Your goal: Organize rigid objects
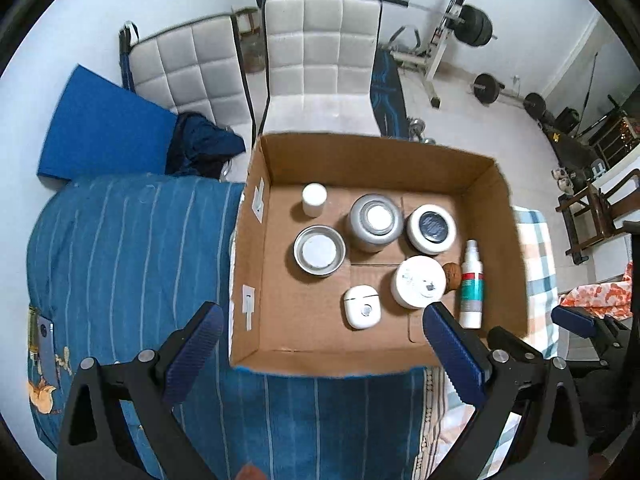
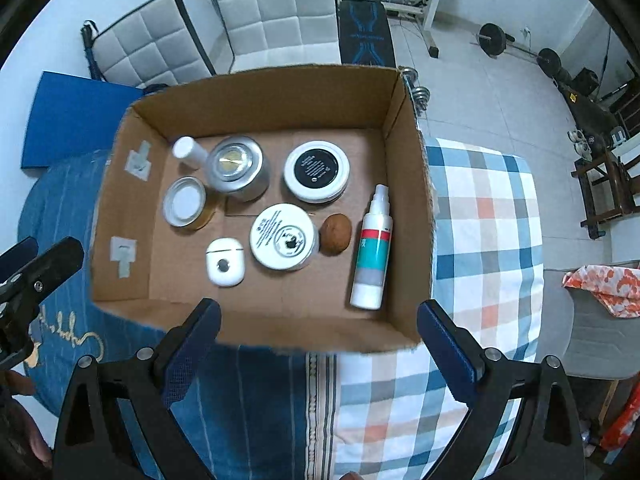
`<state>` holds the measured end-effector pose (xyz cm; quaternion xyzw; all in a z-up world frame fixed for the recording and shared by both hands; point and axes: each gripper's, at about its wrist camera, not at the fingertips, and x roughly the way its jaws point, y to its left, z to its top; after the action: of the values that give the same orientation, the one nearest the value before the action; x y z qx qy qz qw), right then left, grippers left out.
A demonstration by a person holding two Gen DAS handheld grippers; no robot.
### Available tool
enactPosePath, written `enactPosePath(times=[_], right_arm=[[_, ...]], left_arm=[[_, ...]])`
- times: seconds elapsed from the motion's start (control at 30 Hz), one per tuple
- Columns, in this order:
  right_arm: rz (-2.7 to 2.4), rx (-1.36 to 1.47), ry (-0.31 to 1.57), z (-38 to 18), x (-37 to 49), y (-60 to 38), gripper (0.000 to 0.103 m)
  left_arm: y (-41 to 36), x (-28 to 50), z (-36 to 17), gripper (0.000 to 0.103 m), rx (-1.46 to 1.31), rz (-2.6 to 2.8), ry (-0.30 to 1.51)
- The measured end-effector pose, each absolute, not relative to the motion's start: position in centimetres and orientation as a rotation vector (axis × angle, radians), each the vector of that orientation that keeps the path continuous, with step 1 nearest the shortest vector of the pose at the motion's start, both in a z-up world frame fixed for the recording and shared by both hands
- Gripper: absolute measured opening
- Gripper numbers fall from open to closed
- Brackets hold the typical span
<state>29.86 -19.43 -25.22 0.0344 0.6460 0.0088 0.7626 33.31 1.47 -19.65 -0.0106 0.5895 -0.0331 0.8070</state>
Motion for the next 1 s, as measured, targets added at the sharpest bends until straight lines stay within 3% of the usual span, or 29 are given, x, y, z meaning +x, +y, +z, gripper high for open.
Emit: enactPosePath(times=[0.67, 1.0], right_arm=[[0.079, 0.128, 1.175, -8.9, 15.1, -20.6, 0.103], [0.104, 0.112, 1.088, -2.8, 10.5, -20.4, 0.103]], left_arm=[[0.7, 19.5, -4.2, 0.103, -0.018, -0.094, 0.986], [0.7, 14.5, -0.8, 0.103, -0.021, -0.112, 0.968]])
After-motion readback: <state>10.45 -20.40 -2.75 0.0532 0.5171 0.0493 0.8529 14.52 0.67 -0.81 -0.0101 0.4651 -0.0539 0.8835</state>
